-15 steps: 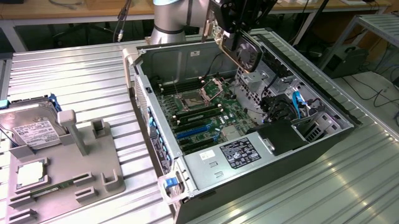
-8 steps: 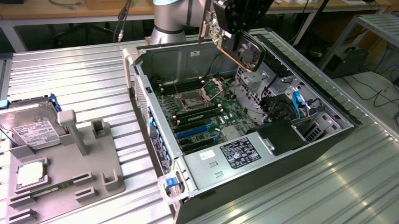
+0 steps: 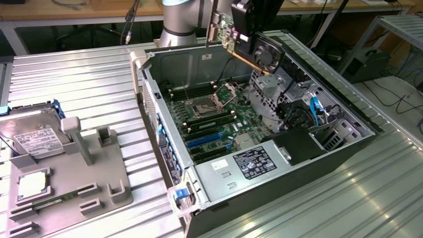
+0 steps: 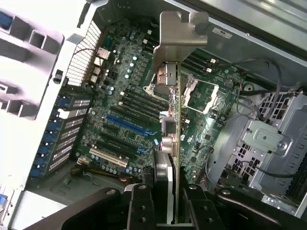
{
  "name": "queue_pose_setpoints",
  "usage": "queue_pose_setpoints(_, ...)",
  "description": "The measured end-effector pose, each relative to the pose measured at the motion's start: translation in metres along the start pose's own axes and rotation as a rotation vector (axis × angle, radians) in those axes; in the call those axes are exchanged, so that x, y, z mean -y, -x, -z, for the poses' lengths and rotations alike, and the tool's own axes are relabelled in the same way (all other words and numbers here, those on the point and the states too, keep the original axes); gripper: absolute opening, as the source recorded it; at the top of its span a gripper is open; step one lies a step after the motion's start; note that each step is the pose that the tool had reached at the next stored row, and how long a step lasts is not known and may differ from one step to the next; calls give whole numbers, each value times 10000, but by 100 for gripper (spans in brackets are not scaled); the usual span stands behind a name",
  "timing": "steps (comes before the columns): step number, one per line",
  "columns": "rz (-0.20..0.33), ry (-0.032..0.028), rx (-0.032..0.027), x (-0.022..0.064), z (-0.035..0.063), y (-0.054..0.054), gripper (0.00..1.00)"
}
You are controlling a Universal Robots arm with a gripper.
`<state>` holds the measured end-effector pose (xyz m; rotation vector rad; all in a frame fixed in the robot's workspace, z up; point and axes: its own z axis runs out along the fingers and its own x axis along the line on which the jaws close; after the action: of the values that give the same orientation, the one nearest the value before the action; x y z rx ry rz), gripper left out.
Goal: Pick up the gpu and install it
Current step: 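Insert the gpu into the slot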
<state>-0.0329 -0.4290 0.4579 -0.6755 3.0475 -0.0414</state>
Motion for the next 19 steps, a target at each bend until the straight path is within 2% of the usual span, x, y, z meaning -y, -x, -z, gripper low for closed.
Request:
queue_pose_setpoints(6, 1152, 16, 35, 0, 0, 0, 29)
queue_pose_setpoints(19, 2870, 39, 87, 0, 0, 0, 29)
